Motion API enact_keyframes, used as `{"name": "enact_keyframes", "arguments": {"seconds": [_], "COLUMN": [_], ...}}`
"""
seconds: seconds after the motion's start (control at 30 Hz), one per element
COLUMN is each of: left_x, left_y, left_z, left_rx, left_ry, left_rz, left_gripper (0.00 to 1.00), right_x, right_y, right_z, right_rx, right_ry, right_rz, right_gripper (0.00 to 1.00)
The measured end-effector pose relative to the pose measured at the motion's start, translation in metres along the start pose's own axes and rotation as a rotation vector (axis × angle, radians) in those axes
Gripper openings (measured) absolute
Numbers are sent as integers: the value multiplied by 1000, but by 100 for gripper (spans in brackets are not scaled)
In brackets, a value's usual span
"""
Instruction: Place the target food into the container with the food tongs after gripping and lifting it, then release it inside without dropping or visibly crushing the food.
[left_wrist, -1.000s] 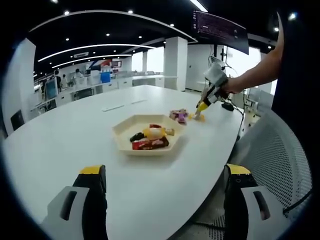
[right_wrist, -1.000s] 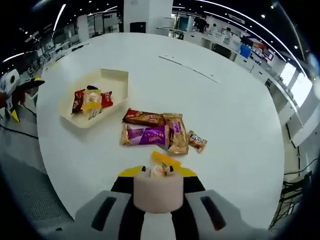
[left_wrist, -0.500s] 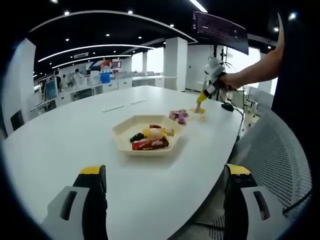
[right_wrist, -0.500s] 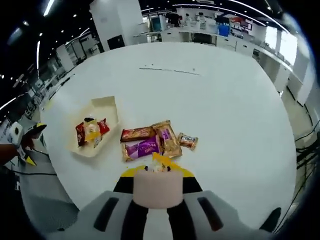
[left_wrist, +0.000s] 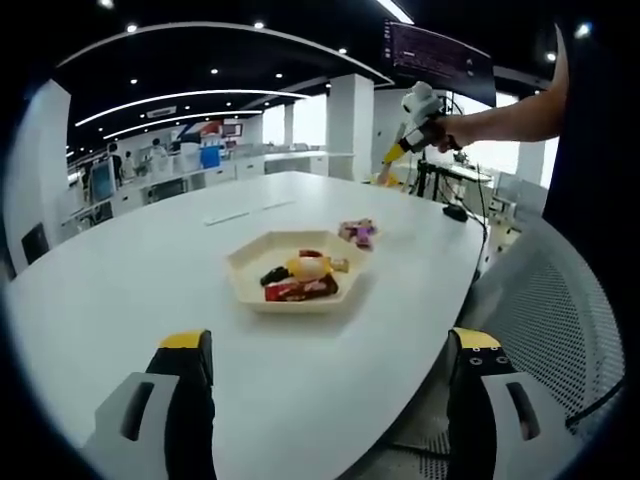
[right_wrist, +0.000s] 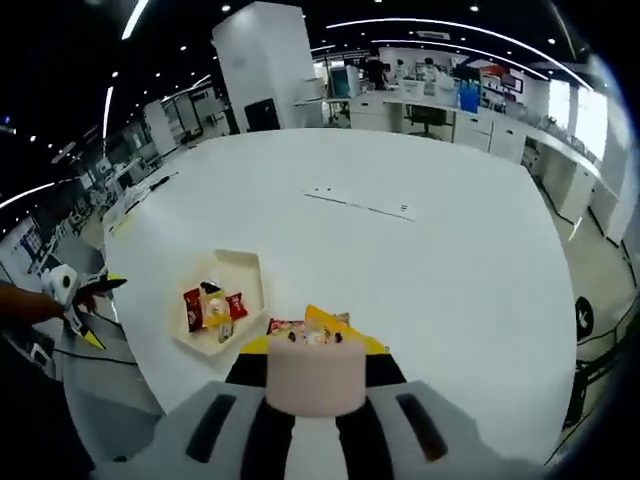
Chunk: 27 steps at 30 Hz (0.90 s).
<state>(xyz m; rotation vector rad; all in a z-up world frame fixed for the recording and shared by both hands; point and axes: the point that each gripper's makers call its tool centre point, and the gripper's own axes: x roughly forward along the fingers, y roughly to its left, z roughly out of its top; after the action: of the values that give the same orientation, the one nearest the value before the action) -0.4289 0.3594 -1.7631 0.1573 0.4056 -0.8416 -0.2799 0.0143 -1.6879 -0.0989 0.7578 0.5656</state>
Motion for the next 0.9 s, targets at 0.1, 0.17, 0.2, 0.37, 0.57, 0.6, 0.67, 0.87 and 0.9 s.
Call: {"name": "enact_keyframes", "arguments": {"seconds": [0.1,0.17,0.2,0.37,0.57,0.6,0.67,0.87,0.9], "left_x": [0,0,0,0,0,0,0,1,1], "left_y": [0,0,0,1,-1,-1,0,-1,-1], "left_z": [0,0,0,-1,-1,-1,-1,-3,-3], "left_rx": [1,3,2,4,5,2,1,0,1], "left_ry": [1,0,-1,1,6,4,5,12,12], "left_rz": [0,1,2,1,-3,-1,-1,-5,-3], "left_gripper": [94,94,94,94,94,94,94,95,95], "right_x": [0,-1,-1,6,18,20,23,33,35], "right_y": [1,4,7,17,42,44,51,69,71], "right_z": [2,5,6,18,34,36,39,51,54], "right_rx": [-1,-9,-13,-38,-68,-71,-82,-95,-96], "right_ry": [0,-3,-5,-15,-27,-27,-30,-36,-39], "right_rz": [3,6,10,28,68,75,84,115,118], "right_gripper": [14,14,14,14,14,14,14,14,14]}}
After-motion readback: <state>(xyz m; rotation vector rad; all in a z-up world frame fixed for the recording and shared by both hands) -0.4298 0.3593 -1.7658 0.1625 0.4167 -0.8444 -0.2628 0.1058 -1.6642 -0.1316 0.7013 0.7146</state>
